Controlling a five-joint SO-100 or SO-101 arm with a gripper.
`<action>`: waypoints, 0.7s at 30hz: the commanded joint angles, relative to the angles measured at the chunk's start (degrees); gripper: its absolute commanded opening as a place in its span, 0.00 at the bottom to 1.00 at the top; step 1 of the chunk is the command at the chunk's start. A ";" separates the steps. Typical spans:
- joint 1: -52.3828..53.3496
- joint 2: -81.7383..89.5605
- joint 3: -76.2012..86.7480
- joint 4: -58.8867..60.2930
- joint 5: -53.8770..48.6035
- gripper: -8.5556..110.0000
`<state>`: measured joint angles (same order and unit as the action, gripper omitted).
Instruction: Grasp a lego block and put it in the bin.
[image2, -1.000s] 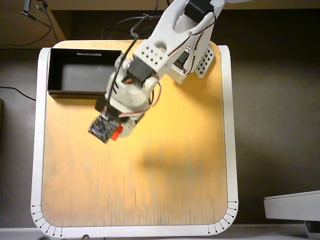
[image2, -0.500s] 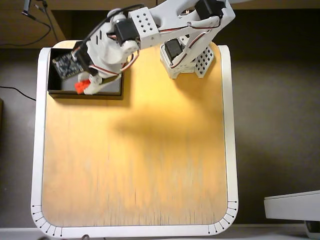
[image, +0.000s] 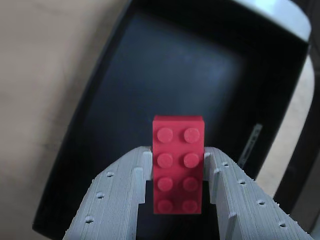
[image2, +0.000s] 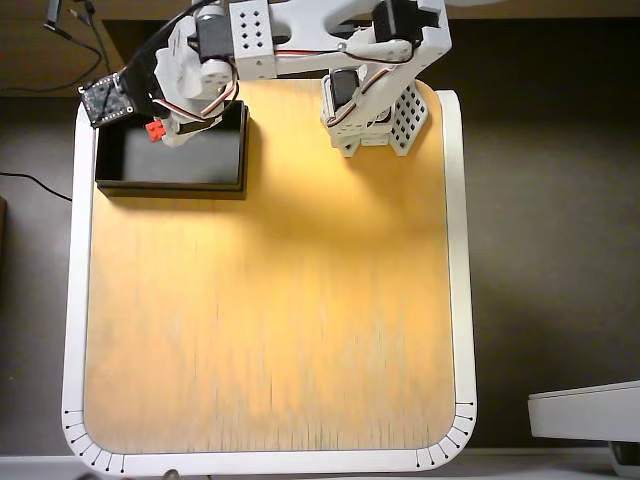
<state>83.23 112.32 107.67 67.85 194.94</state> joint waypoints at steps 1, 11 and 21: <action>0.88 -0.35 -5.63 -1.23 0.26 0.08; 0.88 -0.53 6.86 -11.87 2.29 0.08; 0.88 -0.53 10.90 -16.44 3.43 0.08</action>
<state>83.23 110.92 119.00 53.17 197.23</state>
